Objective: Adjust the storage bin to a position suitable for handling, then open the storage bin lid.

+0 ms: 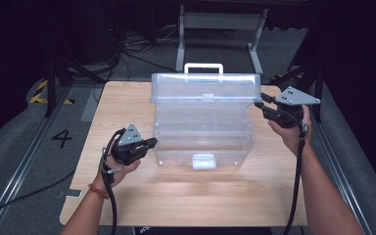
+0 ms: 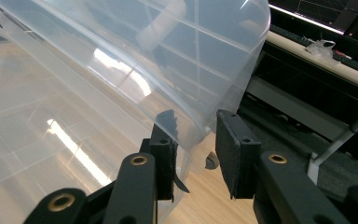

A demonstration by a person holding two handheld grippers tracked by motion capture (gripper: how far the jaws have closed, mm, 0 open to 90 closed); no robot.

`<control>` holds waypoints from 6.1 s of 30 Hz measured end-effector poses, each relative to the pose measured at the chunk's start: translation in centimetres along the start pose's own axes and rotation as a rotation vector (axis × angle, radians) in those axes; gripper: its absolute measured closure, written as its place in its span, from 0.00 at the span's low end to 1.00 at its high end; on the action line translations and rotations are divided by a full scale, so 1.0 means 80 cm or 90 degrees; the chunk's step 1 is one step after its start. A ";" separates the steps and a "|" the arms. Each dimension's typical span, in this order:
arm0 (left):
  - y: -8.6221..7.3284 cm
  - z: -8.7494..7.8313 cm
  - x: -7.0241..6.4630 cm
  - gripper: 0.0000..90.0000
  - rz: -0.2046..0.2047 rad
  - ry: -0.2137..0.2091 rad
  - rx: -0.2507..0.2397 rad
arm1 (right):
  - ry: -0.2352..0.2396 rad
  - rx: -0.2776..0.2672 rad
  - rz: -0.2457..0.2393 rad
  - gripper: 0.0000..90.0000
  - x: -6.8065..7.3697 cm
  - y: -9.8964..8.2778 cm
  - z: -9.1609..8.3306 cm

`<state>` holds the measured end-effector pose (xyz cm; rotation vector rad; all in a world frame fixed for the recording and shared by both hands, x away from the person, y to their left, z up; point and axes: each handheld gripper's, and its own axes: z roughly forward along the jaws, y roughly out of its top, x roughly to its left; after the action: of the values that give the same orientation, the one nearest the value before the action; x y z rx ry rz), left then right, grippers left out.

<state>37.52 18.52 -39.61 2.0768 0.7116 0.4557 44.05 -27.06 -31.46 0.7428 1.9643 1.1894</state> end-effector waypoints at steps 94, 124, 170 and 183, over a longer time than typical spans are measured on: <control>-0.003 0.019 0.000 0.99 0.014 -0.038 -0.005 | -0.088 0.032 0.115 0.93 -0.056 0.055 0.098; -0.004 0.026 0.002 0.99 0.011 -0.053 -0.010 | -0.074 0.071 0.141 0.92 -0.080 0.062 0.135; -0.004 0.029 -0.004 0.98 0.008 -0.039 -0.009 | -0.047 0.199 0.140 1.00 -0.093 0.023 0.219; -0.004 0.026 -0.004 0.98 0.006 -0.034 -0.012 | -0.035 0.199 0.163 1.00 -0.097 0.002 0.211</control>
<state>38.36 17.18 -41.09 2.0672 0.6636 0.4096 62.21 -24.59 -34.58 1.2046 2.0784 1.0002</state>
